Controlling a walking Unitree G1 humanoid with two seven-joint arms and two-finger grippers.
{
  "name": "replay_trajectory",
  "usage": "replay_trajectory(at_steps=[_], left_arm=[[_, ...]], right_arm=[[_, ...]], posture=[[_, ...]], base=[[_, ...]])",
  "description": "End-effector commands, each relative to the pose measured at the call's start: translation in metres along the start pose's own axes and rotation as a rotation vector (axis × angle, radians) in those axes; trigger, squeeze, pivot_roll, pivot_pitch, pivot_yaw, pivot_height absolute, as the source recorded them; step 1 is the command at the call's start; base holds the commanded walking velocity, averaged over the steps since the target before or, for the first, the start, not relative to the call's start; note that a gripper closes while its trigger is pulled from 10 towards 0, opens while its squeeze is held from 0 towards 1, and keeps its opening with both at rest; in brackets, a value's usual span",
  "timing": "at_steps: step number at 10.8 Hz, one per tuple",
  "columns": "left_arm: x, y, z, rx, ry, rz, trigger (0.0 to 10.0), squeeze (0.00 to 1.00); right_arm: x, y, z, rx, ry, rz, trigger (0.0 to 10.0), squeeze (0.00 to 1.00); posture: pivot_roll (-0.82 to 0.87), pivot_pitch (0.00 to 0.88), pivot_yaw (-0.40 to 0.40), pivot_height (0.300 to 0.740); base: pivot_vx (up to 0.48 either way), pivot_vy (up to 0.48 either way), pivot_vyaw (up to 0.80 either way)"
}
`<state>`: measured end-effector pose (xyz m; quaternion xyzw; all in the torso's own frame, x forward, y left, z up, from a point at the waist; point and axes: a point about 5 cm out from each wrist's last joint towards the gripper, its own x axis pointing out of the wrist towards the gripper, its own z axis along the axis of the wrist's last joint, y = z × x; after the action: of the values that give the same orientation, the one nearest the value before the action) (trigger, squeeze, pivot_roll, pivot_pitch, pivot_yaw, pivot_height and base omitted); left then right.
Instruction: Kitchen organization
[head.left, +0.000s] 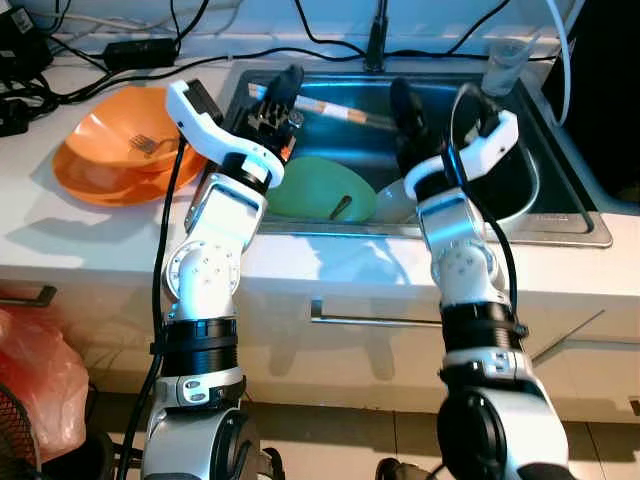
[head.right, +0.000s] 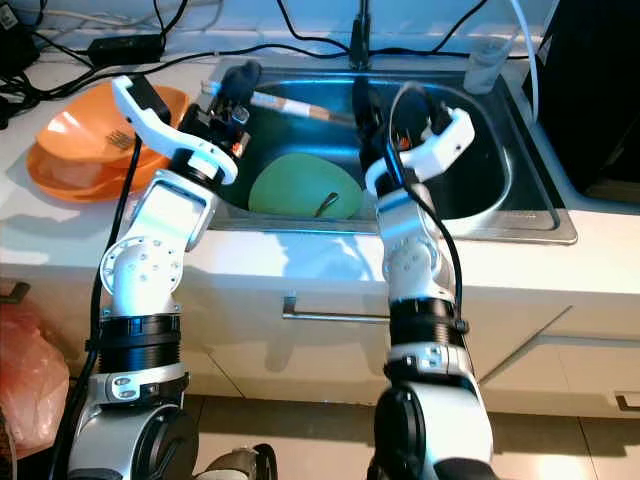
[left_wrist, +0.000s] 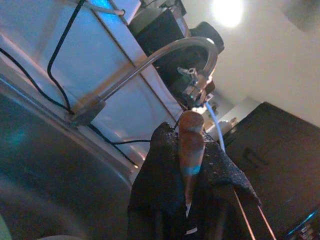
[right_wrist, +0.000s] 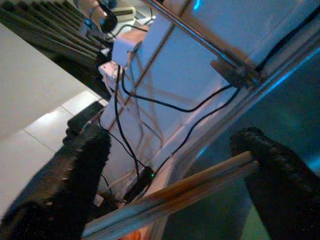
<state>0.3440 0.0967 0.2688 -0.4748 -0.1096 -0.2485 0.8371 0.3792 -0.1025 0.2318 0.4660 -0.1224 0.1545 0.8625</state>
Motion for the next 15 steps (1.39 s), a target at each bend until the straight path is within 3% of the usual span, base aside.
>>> replay_trajectory(at_steps=[1, 2, 3, 15], left_arm=[[-0.001, 0.0, -0.011, -0.035, 0.044, 0.02, 0.0, 0.0], [-0.001, 0.0, -0.012, -0.065, 0.043, 0.024, 0.0, 0.0], [-0.002, -0.001, -0.013, -0.069, 0.048, 0.021, 0.0, 0.0], [-0.01, 0.012, -0.031, -0.212, 0.11, 0.069, 0.0, 0.0]], right_arm=[[0.007, 0.018, -0.003, 0.021, -0.014, 0.073, 2.5, 0.0], [0.008, 0.017, -0.003, 0.02, -0.016, 0.075, 1.9, 0.0], [0.009, 0.017, -0.003, 0.021, -0.017, 0.075, 0.0, 0.0], [0.009, 0.01, 0.002, 0.001, -0.048, 0.038, 0.0, 0.0]], posture=[[0.01, 0.114, 0.075, 0.74], [0.01, 0.114, 0.073, 0.74], [0.01, 0.115, 0.073, 0.74], [0.0, 0.124, 0.075, 0.74]], base=[[0.0, 0.0, 0.0], [0.0, 0.0, 0.0], [0.0, 0.0, 0.0], [0.0, 0.0, 0.0]])
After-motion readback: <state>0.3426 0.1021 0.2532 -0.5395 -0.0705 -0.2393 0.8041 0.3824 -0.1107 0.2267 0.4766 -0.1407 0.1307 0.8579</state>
